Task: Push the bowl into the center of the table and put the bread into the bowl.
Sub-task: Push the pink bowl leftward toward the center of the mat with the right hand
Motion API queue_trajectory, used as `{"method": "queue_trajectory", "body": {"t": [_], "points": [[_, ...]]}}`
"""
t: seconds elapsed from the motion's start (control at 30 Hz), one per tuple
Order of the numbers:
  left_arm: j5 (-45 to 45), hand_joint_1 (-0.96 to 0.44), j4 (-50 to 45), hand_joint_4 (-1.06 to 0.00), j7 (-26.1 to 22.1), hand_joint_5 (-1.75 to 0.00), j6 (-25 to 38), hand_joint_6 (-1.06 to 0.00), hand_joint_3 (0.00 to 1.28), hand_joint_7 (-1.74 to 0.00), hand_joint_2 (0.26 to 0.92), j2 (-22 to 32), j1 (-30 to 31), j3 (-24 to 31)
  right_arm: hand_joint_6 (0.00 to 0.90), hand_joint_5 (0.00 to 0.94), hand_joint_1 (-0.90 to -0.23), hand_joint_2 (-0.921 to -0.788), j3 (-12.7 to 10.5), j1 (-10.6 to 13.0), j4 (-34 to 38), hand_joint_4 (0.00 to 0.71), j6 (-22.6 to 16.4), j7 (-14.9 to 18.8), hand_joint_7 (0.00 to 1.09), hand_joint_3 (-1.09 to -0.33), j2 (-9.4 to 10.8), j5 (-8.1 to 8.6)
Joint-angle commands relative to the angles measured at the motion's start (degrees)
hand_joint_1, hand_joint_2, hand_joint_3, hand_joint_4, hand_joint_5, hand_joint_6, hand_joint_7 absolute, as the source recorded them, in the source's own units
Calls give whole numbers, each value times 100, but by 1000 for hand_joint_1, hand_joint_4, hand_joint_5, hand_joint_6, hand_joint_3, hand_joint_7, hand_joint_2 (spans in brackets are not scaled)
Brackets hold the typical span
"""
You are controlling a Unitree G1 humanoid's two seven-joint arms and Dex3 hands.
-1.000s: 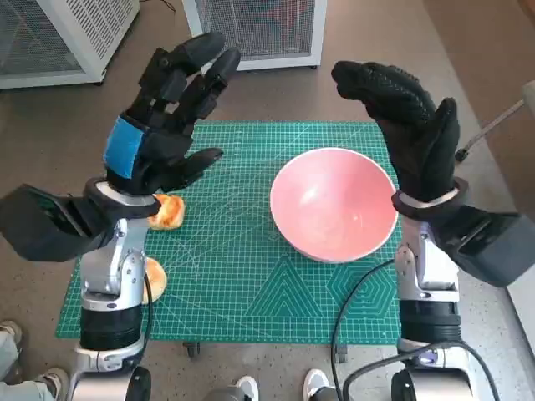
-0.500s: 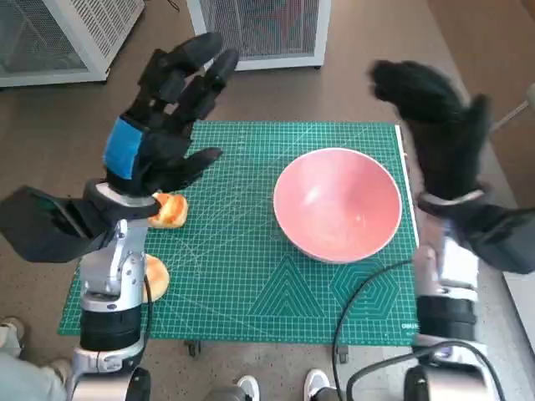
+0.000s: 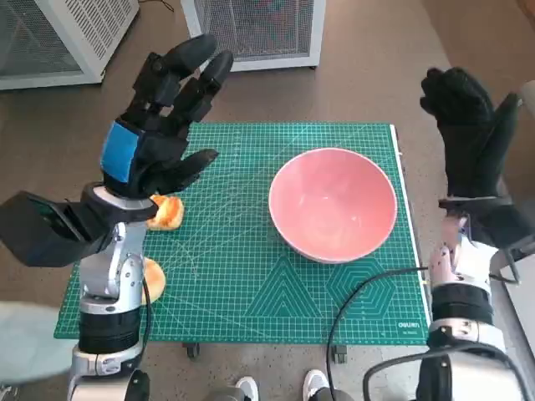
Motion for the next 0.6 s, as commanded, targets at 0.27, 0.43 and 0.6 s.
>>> {"method": "queue_trajectory", "body": {"t": [0.27,0.43,0.6], "points": [[-1,-564,-12,-269,-3,-15,-67,-92,214,-619,921,-10,38,26,280,0,-552,-921,109,71,1029,191,282,-892,1,-733,-72,-594],[10,-570,-108,-269,31,-14,-5,-92,219,-617,921,-5,90,13,284,0,-552,-921,109,145,1185,182,491,-1037,3,-749,58,-661],[63,-573,-188,-260,65,-8,17,-89,222,-616,921,29,137,-5,291,0,-583,-921,119,189,1266,174,652,-1106,7,-750,235,-711]]}}
